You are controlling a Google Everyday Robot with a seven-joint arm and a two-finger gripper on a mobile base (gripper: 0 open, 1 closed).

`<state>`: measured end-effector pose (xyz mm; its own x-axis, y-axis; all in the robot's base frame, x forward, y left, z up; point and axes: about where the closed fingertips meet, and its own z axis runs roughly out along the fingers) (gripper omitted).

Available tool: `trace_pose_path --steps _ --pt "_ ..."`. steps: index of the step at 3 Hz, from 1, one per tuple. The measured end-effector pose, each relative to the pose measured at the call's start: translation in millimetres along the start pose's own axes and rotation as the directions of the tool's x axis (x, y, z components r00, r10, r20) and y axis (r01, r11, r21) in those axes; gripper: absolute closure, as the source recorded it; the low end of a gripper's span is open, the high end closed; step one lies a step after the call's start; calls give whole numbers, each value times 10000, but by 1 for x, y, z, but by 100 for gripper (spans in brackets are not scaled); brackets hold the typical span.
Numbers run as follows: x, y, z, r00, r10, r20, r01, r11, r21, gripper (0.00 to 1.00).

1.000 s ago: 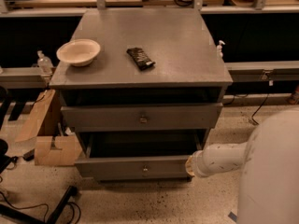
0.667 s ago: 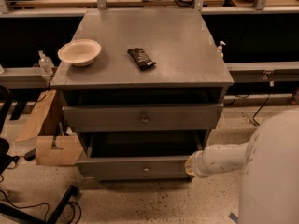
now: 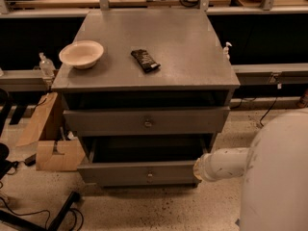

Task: Open middle drawer

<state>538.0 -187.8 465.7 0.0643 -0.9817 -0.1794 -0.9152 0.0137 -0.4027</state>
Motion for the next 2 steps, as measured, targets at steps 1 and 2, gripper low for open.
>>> trace_pose_path --steps 1,2 --pt "4 1 -2 10000 -3 -81 4 10000 31 12" --pt "3 1 -2 10000 -8 -79 8 10000 25 0"
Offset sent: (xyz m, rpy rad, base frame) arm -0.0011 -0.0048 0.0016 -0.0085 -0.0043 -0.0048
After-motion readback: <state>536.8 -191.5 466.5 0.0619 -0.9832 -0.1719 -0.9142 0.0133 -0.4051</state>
